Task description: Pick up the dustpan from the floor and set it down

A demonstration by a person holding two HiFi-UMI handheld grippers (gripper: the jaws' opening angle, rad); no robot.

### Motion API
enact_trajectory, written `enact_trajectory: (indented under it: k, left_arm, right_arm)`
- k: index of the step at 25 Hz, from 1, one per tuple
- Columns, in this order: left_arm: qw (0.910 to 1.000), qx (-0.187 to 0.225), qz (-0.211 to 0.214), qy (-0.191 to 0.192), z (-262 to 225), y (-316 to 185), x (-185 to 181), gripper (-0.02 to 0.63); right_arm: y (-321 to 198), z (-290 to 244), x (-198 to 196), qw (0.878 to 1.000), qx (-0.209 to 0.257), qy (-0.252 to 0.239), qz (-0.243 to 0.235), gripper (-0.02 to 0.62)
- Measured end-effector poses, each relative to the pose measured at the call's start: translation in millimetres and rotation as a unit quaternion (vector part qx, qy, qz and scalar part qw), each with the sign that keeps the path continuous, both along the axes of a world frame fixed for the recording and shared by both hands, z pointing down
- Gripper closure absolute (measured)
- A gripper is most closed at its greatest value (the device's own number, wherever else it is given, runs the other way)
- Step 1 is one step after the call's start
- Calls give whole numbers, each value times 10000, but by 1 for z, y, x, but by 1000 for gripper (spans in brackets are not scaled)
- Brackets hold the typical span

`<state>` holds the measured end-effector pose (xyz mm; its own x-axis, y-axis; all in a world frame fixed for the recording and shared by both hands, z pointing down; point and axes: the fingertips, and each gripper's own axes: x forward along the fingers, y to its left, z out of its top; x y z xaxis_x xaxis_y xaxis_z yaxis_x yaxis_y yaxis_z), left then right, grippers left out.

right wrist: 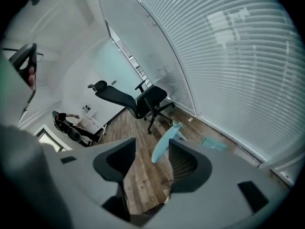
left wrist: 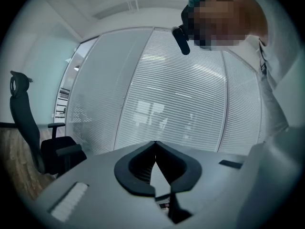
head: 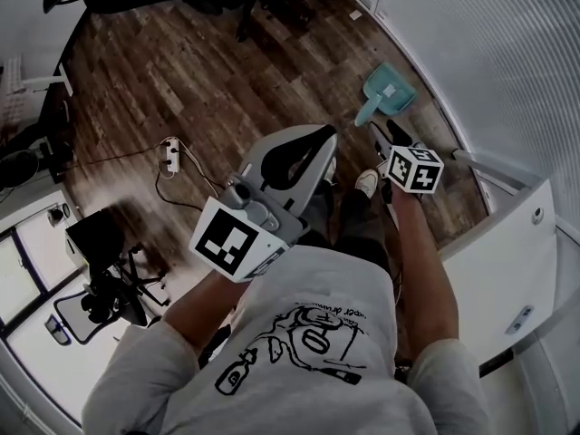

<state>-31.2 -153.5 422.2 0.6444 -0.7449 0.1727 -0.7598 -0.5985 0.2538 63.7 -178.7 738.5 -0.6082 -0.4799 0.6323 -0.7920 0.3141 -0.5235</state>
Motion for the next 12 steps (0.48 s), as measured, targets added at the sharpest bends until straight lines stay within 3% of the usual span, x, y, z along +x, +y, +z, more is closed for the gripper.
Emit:
enact_trajectory:
  k: [12]
  left_arm:
    - [9992, -392, -75, 84, 42, 4, -7, 604]
  right_arm:
    - [-19, 62, -13, 9965, -679, -393, 287, 389]
